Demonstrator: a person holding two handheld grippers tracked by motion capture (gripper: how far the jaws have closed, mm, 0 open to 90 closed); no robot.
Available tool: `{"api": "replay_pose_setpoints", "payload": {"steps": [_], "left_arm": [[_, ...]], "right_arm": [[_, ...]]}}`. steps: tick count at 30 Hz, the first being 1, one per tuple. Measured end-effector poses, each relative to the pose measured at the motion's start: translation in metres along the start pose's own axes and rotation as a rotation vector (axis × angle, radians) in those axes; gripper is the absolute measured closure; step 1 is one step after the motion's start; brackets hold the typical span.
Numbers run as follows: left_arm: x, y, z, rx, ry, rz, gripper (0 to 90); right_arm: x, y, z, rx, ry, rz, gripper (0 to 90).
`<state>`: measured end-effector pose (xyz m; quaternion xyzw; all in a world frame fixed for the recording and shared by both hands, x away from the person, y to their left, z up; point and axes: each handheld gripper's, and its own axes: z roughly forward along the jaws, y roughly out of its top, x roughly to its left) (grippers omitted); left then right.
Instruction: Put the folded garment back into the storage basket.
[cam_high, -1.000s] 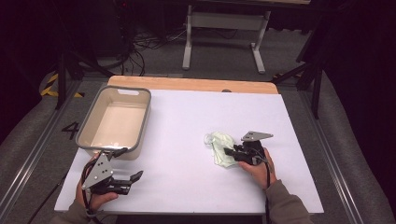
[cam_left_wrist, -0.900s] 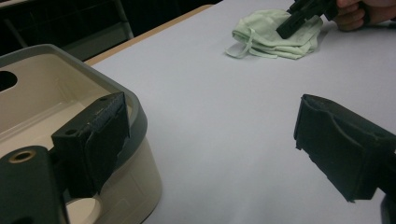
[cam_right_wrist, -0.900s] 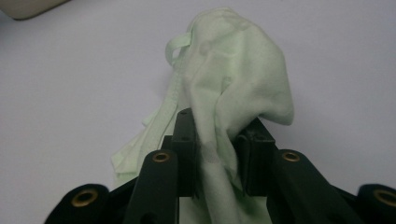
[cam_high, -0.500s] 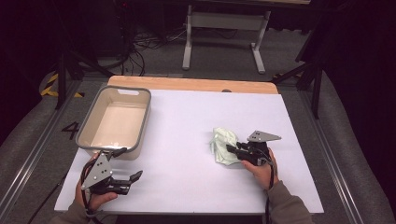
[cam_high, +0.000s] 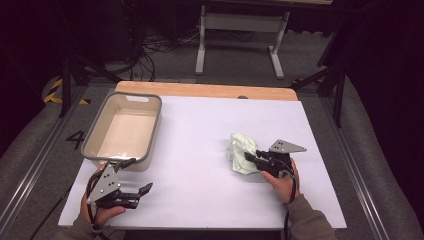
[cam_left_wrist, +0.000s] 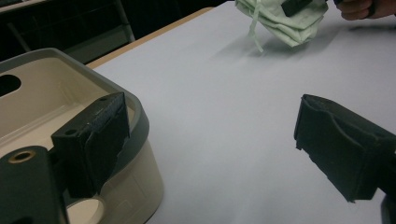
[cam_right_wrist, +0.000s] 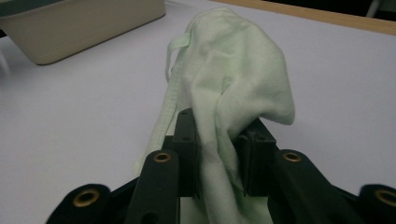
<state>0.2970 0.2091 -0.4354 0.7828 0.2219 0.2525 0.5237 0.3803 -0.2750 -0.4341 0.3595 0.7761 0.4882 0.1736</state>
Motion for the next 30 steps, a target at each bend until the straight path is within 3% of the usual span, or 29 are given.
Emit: {"api": "replay_pose_setpoints", "payload": {"steps": [18,30], "left_arm": [[-0.002,0.001,-0.001,-0.004,0.022,0.022,11.8],[-0.002,0.001,0.0,-0.005,0.014,0.024,12.0]], "right_arm": [[0.003,0.008,-0.012,-0.073,-0.044,-0.009,72.1],[0.004,0.012,-0.02,-0.115,-0.062,-0.009,72.1]]}}
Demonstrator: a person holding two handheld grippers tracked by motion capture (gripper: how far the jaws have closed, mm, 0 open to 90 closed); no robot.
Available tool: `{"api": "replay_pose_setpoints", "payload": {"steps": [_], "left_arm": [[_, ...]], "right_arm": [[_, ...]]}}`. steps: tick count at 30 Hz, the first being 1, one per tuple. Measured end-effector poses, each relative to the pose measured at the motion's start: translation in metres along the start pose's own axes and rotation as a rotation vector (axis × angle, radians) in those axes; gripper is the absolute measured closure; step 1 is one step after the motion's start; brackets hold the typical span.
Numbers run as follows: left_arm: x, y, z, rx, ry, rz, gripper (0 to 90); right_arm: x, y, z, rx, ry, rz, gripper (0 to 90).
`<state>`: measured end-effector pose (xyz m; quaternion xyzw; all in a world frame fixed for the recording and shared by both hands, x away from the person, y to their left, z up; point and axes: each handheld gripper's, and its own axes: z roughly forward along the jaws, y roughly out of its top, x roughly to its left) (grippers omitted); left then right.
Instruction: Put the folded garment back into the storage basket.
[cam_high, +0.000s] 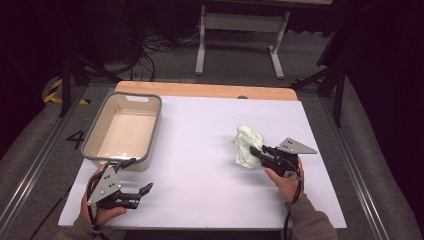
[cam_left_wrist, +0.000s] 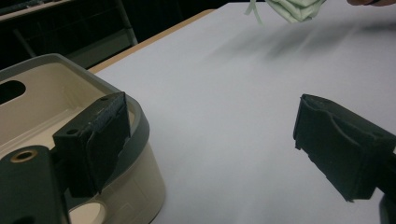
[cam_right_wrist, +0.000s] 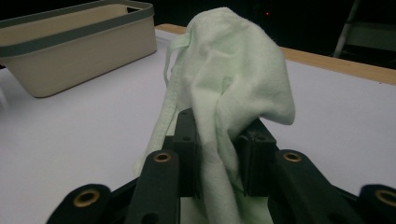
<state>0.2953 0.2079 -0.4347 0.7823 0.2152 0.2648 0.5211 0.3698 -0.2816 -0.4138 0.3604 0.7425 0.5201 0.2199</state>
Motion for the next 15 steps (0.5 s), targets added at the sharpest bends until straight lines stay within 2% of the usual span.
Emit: {"api": "replay_pose_setpoints", "payload": {"steps": [1,2,3,15], "left_arm": [[-0.0006,-0.0003,0.0003,-0.002,-0.005,-0.011,11.9],[0.0002,-0.0002,0.0,0.001,-0.001,-0.001,11.9],[-0.0004,-0.0005,0.0004,0.0,-0.007,-0.012,11.9],[-0.0012,-0.0002,0.0005,-0.001,-0.013,-0.01,11.9]], "right_arm": [[0.0002,0.0007,-0.0006,-0.003,0.0,0.002,72.1],[0.0002,0.0013,-0.0012,-0.006,0.0,0.0,72.1],[0.0004,0.002,-0.0017,-0.013,-0.002,-0.001,72.1],[0.0021,0.0068,-0.0069,-0.036,-0.013,-0.003,72.0]]}}
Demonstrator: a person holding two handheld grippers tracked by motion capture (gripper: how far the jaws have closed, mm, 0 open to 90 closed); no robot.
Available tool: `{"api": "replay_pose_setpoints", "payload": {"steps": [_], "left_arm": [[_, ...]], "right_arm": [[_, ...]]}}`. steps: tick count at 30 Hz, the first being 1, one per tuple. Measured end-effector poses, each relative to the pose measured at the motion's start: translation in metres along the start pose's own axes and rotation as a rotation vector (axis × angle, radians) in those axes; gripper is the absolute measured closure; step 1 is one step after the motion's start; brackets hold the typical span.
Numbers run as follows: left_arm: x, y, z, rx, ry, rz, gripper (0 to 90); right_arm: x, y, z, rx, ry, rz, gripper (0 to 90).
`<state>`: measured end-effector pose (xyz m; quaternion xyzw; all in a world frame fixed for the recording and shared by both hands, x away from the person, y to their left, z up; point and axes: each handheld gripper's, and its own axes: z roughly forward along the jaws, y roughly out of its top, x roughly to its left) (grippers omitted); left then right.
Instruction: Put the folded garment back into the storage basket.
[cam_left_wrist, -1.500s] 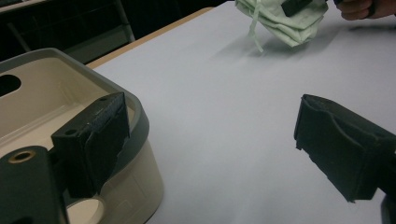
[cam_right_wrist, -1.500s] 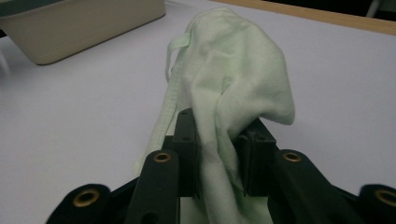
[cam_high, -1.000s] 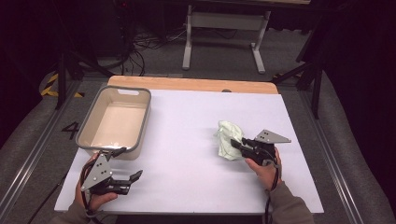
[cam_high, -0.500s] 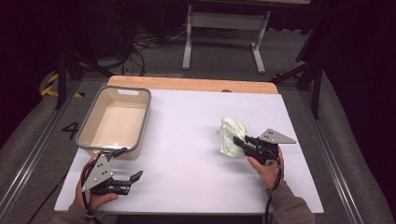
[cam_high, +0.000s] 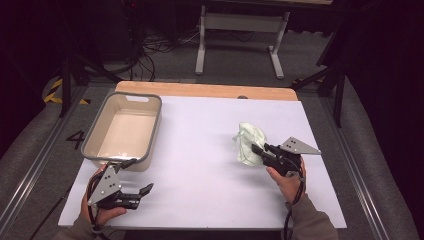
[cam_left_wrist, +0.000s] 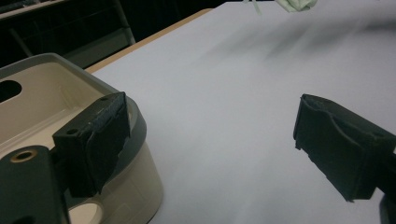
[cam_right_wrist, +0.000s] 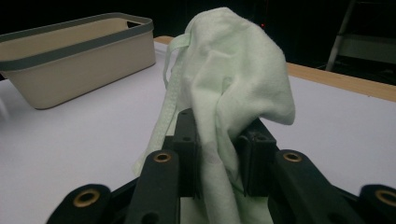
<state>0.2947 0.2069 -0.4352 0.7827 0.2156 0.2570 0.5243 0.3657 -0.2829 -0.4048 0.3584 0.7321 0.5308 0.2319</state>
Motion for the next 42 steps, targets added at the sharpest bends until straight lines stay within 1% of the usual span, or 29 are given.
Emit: {"api": "replay_pose_setpoints", "payload": {"steps": [3,4,5,6,12,17,18,21,22,32,33,37,39,42], "left_arm": [[0.0,0.0,0.0,-0.001,0.001,0.0,11.9],[0.001,0.0,-0.001,-0.001,0.008,0.016,11.9],[0.001,0.0,0.0,-0.001,0.005,0.012,11.9],[0.0,0.0,0.0,-0.001,0.0,-0.001,11.9],[0.001,0.001,0.0,-0.003,0.003,0.01,11.9],[0.001,0.0,0.0,-0.005,-0.002,0.003,11.9],[0.001,0.001,0.0,-0.002,-0.001,0.011,11.9],[0.001,0.0,-0.001,-0.01,-0.006,-0.004,11.8],[0.001,0.0,-0.001,-0.009,-0.002,0.003,11.8],[-0.001,0.001,-0.001,-0.008,-0.006,0.001,11.8],[-0.001,0.001,-0.001,-0.006,-0.002,0.007,11.8],[-0.001,0.001,-0.001,-0.008,-0.006,0.003,11.8],[-0.001,0.0,-0.002,-0.015,-0.01,-0.009,11.8],[-0.001,0.0,-0.002,-0.019,-0.013,-0.011,11.8]], "right_arm": [[0.0,0.001,-0.001,-0.009,-0.007,0.0,72.0],[0.0,0.002,-0.001,-0.01,-0.006,-0.002,72.0],[0.001,0.002,-0.001,-0.012,-0.008,-0.004,72.0],[0.001,0.003,-0.002,-0.013,-0.007,-0.003,72.0],[0.002,0.008,0.0,-0.024,-0.011,-0.009,72.0],[0.003,0.013,0.004,-0.038,-0.012,-0.012,72.0],[0.004,0.015,0.005,-0.039,-0.012,-0.014,72.0],[0.006,0.018,0.007,-0.044,-0.01,-0.01,72.0],[0.006,0.02,0.008,-0.044,-0.011,-0.011,72.0],[0.012,0.032,0.018,-0.067,-0.01,-0.008,72.0],[0.013,0.033,0.02,-0.07,-0.008,-0.005,72.0],[0.017,0.038,0.026,-0.075,0.0,-0.009,72.0],[0.02,0.04,0.03,-0.076,0.005,-0.01,72.0],[0.023,0.043,0.034,-0.076,0.007,-0.019,72.0]]}}
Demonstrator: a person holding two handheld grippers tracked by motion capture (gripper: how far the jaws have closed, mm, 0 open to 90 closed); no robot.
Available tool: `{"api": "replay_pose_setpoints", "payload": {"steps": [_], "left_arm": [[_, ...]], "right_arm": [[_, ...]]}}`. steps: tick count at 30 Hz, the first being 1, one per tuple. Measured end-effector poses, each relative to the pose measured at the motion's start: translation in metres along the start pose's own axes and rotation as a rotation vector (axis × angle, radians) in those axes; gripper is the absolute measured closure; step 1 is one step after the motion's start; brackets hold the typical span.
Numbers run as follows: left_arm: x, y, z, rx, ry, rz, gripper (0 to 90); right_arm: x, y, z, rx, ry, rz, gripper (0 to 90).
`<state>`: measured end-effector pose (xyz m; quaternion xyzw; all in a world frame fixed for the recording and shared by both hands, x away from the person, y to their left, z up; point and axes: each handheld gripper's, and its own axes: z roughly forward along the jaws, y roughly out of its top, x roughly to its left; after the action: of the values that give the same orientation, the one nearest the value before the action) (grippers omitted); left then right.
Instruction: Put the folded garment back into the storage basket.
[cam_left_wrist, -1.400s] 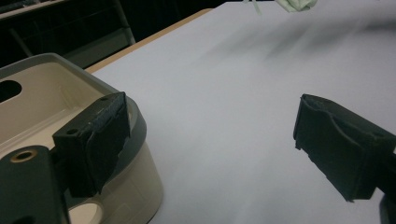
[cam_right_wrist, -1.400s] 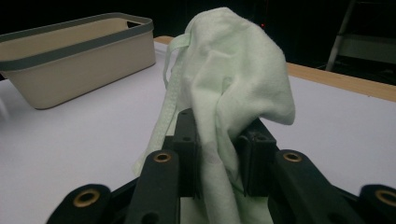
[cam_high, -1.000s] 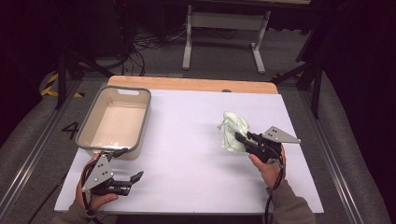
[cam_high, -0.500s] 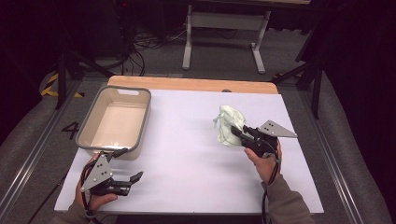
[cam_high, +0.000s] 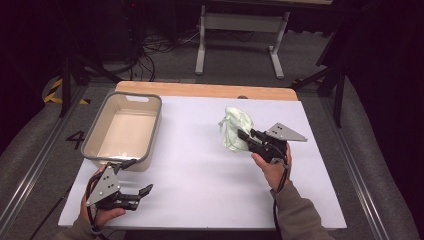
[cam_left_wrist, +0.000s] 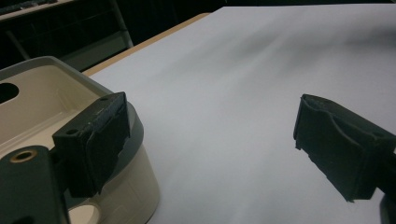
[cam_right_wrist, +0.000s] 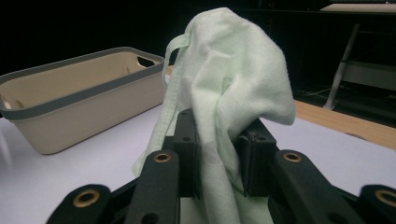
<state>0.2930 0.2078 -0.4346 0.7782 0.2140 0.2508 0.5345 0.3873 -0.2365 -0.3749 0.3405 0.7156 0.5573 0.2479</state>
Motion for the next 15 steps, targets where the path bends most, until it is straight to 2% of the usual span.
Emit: {"api": "replay_pose_setpoints", "payload": {"steps": [6,15], "left_arm": [[0.0,0.0,0.0,0.01,0.003,0.023,11.8],[0.0,0.0,0.0,0.007,-0.005,0.015,11.7]], "right_arm": [[0.005,0.005,0.012,-0.005,0.014,0.001,72.0],[0.017,0.017,0.033,-0.024,0.054,0.001,72.0]]}}
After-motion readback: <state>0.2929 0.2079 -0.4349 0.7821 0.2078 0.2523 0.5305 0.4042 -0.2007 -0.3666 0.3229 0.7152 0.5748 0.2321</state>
